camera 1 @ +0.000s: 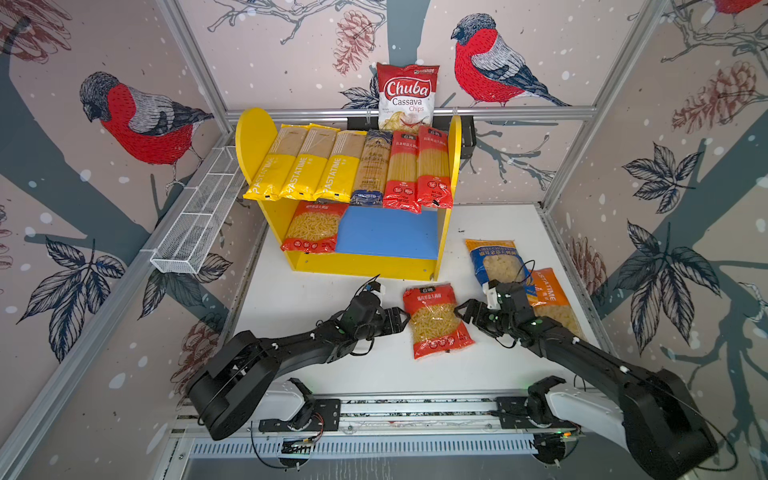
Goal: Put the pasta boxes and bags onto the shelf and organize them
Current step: 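Grasp the second red fusilli bag with both grippers from either end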
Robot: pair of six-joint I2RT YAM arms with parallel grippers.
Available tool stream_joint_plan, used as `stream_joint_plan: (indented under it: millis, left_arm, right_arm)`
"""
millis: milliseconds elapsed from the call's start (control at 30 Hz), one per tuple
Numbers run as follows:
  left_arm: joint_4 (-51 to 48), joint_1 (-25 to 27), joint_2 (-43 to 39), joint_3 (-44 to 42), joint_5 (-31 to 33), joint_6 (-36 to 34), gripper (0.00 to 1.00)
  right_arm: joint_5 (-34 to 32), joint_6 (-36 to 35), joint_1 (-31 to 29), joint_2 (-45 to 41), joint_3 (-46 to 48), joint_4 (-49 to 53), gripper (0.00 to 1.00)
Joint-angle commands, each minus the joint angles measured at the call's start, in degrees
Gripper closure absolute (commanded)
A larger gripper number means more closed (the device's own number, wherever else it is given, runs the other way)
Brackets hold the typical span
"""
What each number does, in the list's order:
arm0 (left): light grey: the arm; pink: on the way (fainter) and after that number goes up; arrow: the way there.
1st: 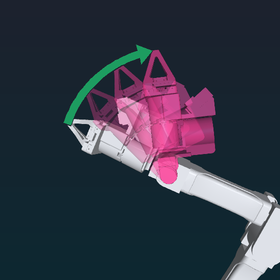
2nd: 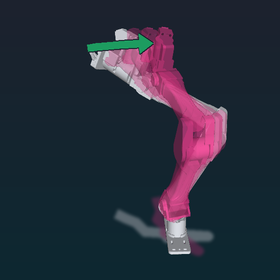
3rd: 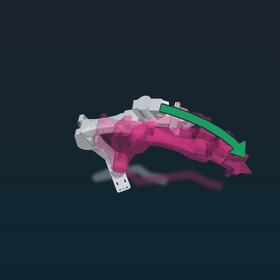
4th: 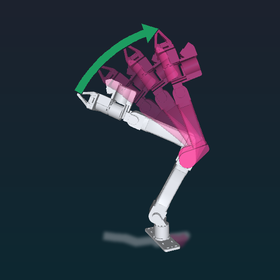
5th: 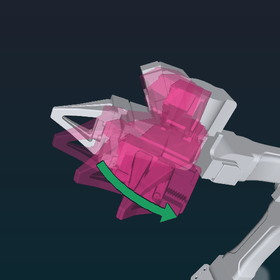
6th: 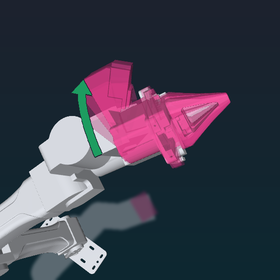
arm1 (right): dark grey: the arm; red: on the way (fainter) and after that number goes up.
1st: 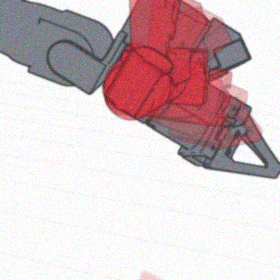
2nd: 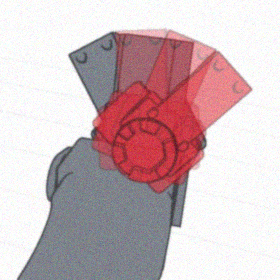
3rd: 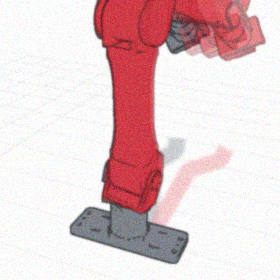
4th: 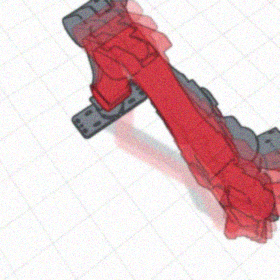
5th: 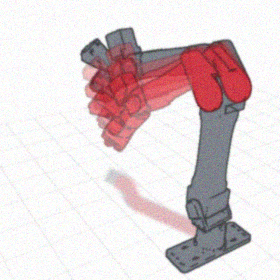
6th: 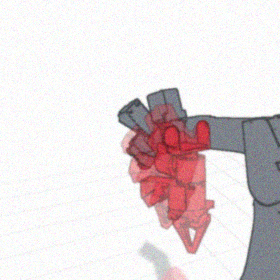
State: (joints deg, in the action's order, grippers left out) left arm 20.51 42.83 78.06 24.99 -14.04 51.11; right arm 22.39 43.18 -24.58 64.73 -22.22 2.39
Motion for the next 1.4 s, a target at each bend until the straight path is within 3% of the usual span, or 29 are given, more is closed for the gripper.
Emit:
stream_joint_plan:
  millis: [0, 333, 433, 533, 667, 967, 1067, 1167, 1367]
  left_arm:
    - [5.55, 0.06, 2.66, 0.7, -2.79, 1.65, 0.28]
    - [4.25, -2.42, 6.19, 1.9, -4.02, 1.02, 0.34]
    - [2.59, -3.52, 4.93, 1.91, -3.88, -0.02, 0.35]
    - [1.91, -3.54, 4.12, 1.56, -4.04, -0.59, 0.35]
    - [4.13, -3.5, 4.92, 0.37, -5.6, 0.41, 0.32]
    - [9.98, -2.62, 9.1, -0.18, -8.16, 2.56, 0.33]
    - [11.64, -4.08, 9.7, -1.66, -9.16, 3.02, 0.36]
    - [13.96, -7.55, 9.2, -3.53, -11.72, 3.74, 0.42]
    - [9.92, -10.43, 4.83, -3.57, -12.63, 1.11, 0.45]
  right_arm:
    - [5.4, -1.01, -0.35, 2.9, 1.47, -5.85, 0.17]
    - [6.05, 10.09, -11.31, 5.17, 3.06, -18.84, 0.33]
    - [7.14, 10.77, -11.32, 4.74, 3.7, -19.33, 0.29]
    - [6.2, 9.1, -6.73, 3.32, 4.58, -15.07, 0.19]
    - [5.89, 8.88, -2.63, 4.08, 5.96, -15.06, 0.15]
    - [-0.04, 15.1, -9.63, 15.28, 4.74, -29.4, 0.22]
    - [-0.1, 16.57, -11.85, 19.34, 3.85, -35.41, 0.3]
    - [0.19, 18.02, -13.42, 21.64, 3.26, -39.9, 0.45]
    - [-0.3, 19.46, -16.03, 21.43, 1.2, -42.47, 0.75]
